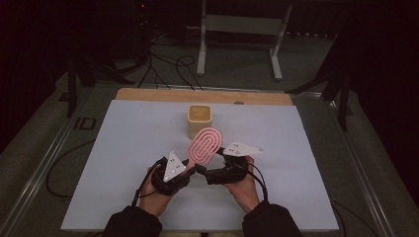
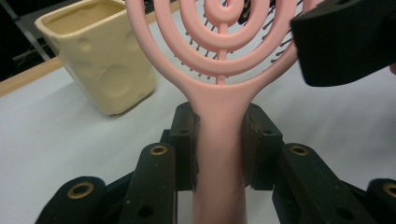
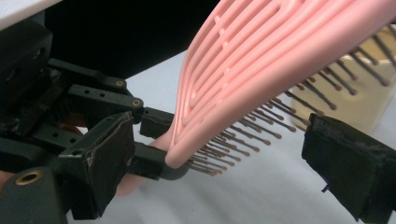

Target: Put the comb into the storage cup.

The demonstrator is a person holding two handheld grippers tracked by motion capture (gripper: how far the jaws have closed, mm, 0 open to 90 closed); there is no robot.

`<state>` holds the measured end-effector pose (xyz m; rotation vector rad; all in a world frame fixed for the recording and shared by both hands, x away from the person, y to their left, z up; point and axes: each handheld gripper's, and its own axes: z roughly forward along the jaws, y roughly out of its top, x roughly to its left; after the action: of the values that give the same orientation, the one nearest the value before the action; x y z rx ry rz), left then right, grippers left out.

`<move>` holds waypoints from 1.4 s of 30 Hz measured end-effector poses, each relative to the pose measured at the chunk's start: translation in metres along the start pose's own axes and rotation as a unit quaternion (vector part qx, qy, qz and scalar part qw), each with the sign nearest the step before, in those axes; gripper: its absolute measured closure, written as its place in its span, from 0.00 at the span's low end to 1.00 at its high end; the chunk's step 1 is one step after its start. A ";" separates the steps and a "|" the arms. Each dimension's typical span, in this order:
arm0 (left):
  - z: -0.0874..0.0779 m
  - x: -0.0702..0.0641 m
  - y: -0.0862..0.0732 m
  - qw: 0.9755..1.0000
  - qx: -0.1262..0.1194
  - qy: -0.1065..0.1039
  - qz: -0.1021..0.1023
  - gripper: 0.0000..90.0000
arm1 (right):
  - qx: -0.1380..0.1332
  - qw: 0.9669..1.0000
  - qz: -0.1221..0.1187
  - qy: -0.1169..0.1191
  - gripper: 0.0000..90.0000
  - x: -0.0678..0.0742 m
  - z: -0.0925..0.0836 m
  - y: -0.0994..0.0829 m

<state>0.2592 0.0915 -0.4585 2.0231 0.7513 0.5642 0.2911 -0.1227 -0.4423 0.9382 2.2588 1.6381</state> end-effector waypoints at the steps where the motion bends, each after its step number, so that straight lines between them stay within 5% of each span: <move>1: 0.000 0.000 0.000 1.000 0.000 0.000 0.000 0.78 | -0.001 1.000 0.002 0.001 0.12 0.000 0.000 0.000; 12: 0.000 -0.002 0.000 1.000 -0.005 -0.002 0.003 0.78 | -0.007 1.000 0.021 0.014 0.28 0.000 0.005 0.007; 25: 0.000 -0.003 0.000 1.000 -0.012 -0.004 0.004 0.78 | 0.001 0.999 0.041 -0.007 0.55 0.005 0.011 0.011; 37: 0.001 -0.007 -0.001 1.000 -0.015 -0.005 0.008 0.78 | -0.014 0.998 0.063 -0.007 0.56 0.001 0.011 0.010; 42: 0.002 -0.007 -0.001 1.000 -0.013 -0.005 0.008 0.77 | -0.020 0.997 0.068 0.011 0.66 0.001 0.010 0.010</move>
<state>0.2552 0.0863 -0.4614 2.0072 0.7185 0.5695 0.2994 -0.1126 -0.4369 1.0914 2.2121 1.7497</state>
